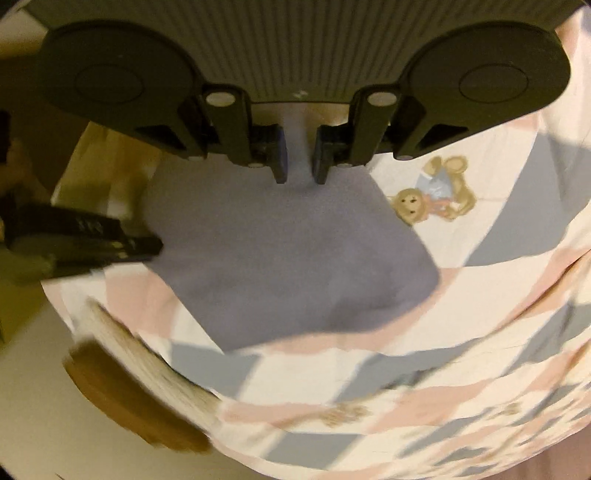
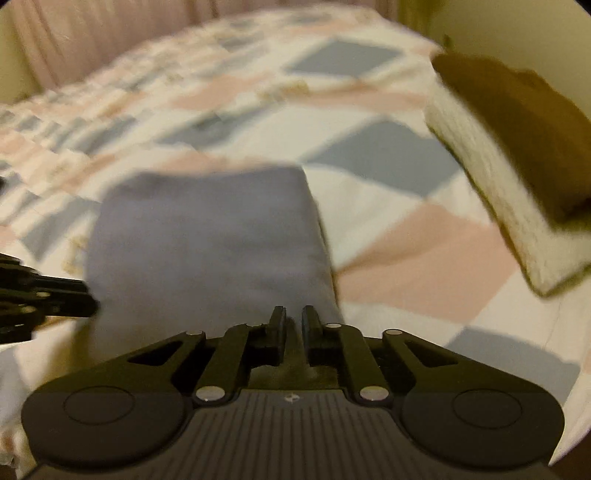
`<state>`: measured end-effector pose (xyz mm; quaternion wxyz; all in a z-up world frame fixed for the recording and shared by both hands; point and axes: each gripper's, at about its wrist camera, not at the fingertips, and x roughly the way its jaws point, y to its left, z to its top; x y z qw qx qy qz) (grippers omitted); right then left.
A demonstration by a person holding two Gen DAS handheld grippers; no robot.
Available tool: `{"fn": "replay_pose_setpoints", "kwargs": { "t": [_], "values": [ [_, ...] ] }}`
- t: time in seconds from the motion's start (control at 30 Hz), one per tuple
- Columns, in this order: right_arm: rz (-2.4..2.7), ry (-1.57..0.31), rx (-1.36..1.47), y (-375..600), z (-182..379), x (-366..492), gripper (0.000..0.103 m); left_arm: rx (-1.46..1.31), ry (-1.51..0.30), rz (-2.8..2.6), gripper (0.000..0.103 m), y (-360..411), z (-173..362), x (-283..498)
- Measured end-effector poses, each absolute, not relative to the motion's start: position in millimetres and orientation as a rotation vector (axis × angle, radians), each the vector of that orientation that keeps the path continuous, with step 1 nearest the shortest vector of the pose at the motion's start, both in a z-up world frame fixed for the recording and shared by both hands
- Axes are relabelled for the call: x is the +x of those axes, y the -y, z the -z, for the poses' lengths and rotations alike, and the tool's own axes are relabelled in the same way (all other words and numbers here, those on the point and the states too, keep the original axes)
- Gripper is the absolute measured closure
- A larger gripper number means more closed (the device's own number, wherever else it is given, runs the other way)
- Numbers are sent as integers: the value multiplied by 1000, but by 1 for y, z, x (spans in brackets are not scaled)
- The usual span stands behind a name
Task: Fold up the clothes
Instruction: 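Grasp the bundle edges with both tools and square it on the quilt, then pull both open tools back from the square grey bundle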
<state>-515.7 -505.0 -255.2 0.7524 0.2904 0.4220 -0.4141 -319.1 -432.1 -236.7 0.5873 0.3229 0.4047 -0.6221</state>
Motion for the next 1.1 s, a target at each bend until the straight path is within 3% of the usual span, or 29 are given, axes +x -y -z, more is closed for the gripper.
{"fn": "replay_pose_setpoints", "kwargs": {
  "t": [0.07, 0.2, 0.27, 0.33, 0.37, 0.63, 0.9, 1.1],
  "values": [
    [879, -919, 625, 506, 245, -519, 81, 748, -937, 1385, 89, 428, 236, -330],
    [829, -914, 606, 508, 224, -524, 81, 781, -990, 1197, 85, 425, 251, -347],
    [804, -911, 597, 509, 213, -527, 71, 762, -994, 1126, 86, 423, 231, -353],
    [779, -909, 587, 510, 203, -530, 32, 735, -968, 1083, 78, 419, 203, -361],
    [767, -907, 583, 511, 198, -531, 26, 726, -959, 1065, 77, 417, 188, -366],
    [788, -893, 690, 505, 125, -546, 16, 645, -927, 998, 63, 378, 105, -395],
    [795, -863, 641, 478, 72, -541, 4, 611, -909, 941, 52, 348, 72, -392],
    [787, -835, 578, 463, 45, -540, 3, 582, -895, 918, 50, 336, 59, -389]
  ]
}}
